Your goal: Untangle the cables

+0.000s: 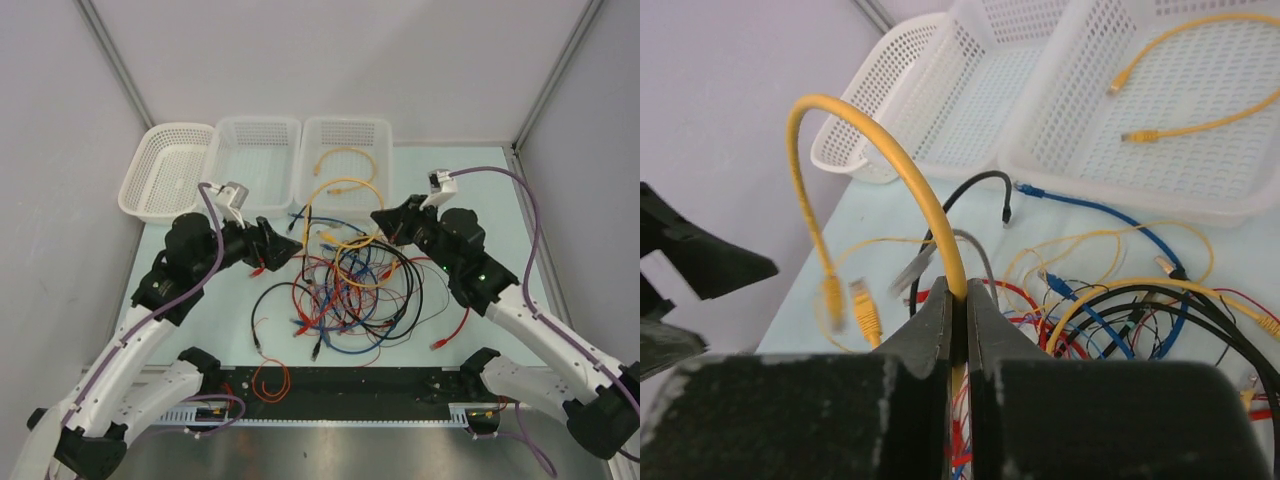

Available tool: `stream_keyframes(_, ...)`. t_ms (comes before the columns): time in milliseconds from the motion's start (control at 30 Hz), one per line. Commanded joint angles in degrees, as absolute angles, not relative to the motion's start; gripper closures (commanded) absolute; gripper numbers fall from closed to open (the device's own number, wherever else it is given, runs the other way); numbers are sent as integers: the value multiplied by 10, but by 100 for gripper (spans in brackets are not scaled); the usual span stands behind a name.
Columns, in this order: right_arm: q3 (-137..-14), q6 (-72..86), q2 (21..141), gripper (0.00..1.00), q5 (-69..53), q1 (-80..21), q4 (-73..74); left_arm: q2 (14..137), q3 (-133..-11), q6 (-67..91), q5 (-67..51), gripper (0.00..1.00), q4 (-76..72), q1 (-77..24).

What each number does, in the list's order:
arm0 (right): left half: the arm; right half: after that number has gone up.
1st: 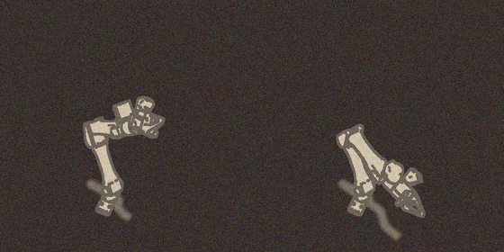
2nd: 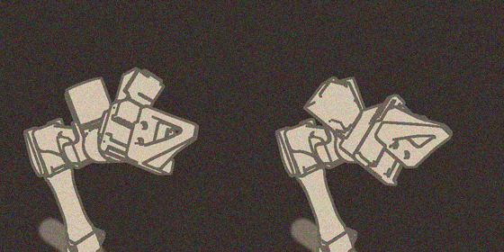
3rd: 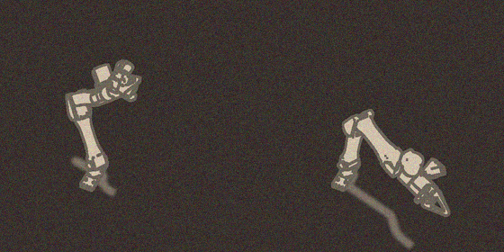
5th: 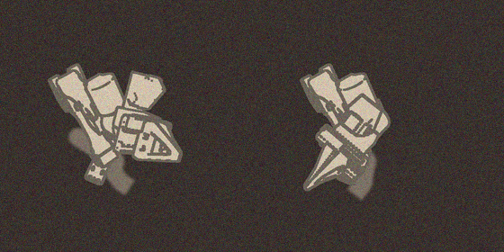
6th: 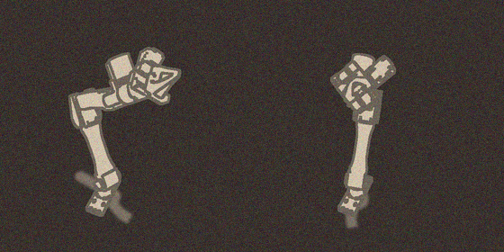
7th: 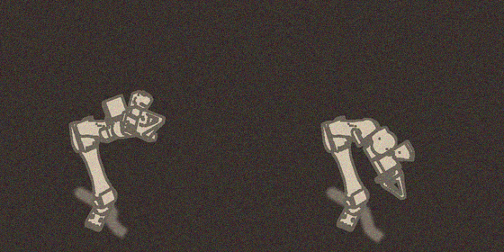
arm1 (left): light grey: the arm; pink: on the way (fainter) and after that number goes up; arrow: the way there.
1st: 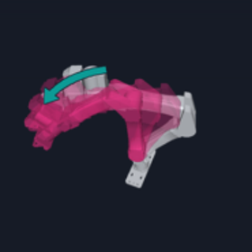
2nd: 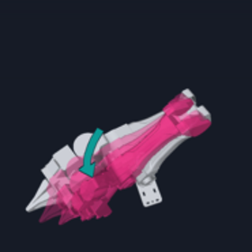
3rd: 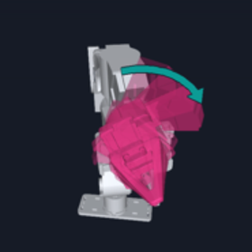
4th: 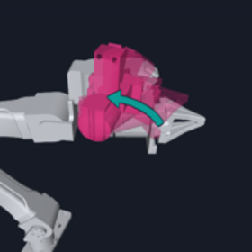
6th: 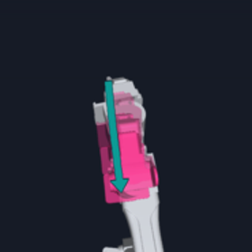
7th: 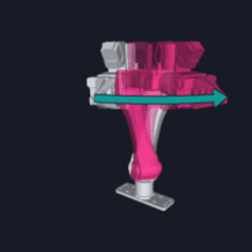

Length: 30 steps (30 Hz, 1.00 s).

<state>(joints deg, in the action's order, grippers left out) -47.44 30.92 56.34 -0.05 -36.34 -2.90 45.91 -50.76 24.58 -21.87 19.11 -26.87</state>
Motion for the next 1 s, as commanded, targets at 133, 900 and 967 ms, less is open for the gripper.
stream_keyframes(133, -553, 277, 512, 100, 56, -361, 70, 460, -482, 279, -55, 0, 246, -270)
stream_keyframes(900, -642, 291, 712, 100, 36, -245, 46, 472, -411, 307, -55, 4, 226, -270)
stream_keyframes(967, -665, 291, 745, 100, 48, -240, 24, 473, -408, 308, -51, 4, 229, -270)
